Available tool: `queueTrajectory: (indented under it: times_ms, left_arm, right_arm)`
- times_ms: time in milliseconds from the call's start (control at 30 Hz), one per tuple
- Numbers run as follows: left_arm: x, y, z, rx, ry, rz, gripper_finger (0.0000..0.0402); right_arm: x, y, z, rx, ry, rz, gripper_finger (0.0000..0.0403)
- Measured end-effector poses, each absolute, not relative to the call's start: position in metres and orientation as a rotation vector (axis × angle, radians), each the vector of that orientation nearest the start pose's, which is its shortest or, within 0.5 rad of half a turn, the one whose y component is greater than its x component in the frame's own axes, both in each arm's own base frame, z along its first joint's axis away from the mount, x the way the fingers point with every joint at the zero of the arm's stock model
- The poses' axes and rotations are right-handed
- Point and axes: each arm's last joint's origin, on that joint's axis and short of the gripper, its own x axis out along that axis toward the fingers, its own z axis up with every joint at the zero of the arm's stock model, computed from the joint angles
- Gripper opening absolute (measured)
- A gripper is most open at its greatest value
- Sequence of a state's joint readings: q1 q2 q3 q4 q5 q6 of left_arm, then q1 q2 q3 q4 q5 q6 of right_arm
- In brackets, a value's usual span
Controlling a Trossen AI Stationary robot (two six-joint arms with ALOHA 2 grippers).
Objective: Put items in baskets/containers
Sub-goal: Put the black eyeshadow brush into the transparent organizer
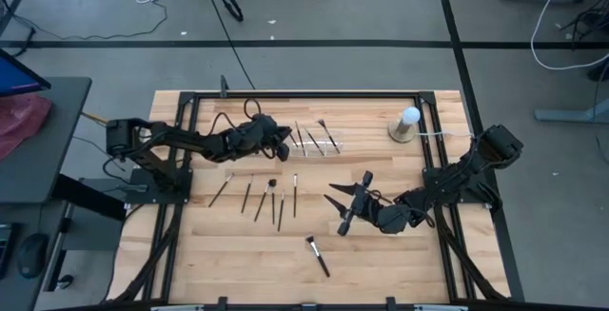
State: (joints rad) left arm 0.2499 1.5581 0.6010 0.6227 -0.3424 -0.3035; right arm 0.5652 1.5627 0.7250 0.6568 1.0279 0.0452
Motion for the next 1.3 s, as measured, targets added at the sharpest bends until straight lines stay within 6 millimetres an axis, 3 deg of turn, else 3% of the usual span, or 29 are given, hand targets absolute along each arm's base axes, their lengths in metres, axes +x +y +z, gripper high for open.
queueTrajectory:
  times_ms: [333,700,867,1067,1300]
  left_arm:
    - [0.277,0.107,0.170,-0.252,0.250,0.713,0.0143]
    - [0.273,0.104,0.174,-0.161,0.306,0.692,0.0153]
    - [0.268,0.084,0.189,-0.133,0.344,0.626,0.0145]
    - [0.265,0.040,0.200,-0.099,0.384,0.476,0.0138]
    - [0.272,-0.013,0.191,-0.047,0.425,0.282,0.0138]
  right_arm:
    - [0.273,0.144,0.211,-0.085,0.117,-0.464,0.0151]
    - [0.273,0.143,0.207,-0.084,0.141,-0.468,0.0150]
    - [0.271,0.141,0.199,-0.049,0.187,-0.481,0.0150]
    - [0.268,0.136,0.187,0.045,0.281,-0.464,0.0158]
    - [0.234,0.122,0.192,0.321,0.558,-0.406,0.0206]
